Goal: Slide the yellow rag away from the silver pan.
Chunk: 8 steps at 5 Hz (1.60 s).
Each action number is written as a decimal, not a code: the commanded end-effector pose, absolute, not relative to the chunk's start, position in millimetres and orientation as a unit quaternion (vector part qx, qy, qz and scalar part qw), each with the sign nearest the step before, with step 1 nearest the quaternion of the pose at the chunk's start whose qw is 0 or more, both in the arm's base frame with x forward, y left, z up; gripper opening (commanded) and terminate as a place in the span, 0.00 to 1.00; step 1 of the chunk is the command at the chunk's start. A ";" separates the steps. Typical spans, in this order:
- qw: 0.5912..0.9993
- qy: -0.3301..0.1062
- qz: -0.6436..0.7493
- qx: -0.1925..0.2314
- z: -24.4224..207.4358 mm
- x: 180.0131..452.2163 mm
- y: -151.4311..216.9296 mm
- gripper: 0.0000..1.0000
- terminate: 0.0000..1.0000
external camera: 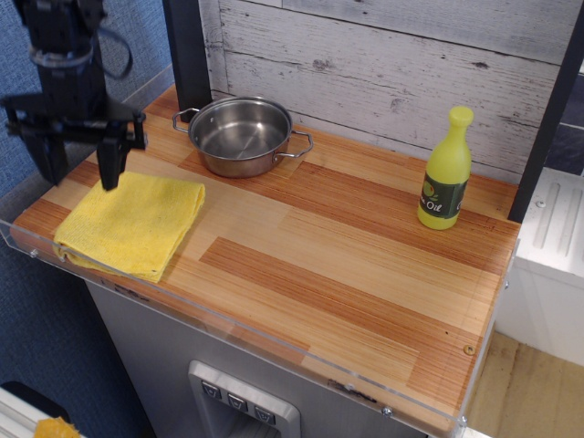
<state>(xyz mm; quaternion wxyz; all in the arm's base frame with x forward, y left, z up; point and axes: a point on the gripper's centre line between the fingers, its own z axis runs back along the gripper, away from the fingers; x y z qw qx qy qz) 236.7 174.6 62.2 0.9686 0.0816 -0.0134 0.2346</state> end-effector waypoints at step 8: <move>0.992 -0.050 0.104 0.054 21.2 252.1 73.6 0.00 0.00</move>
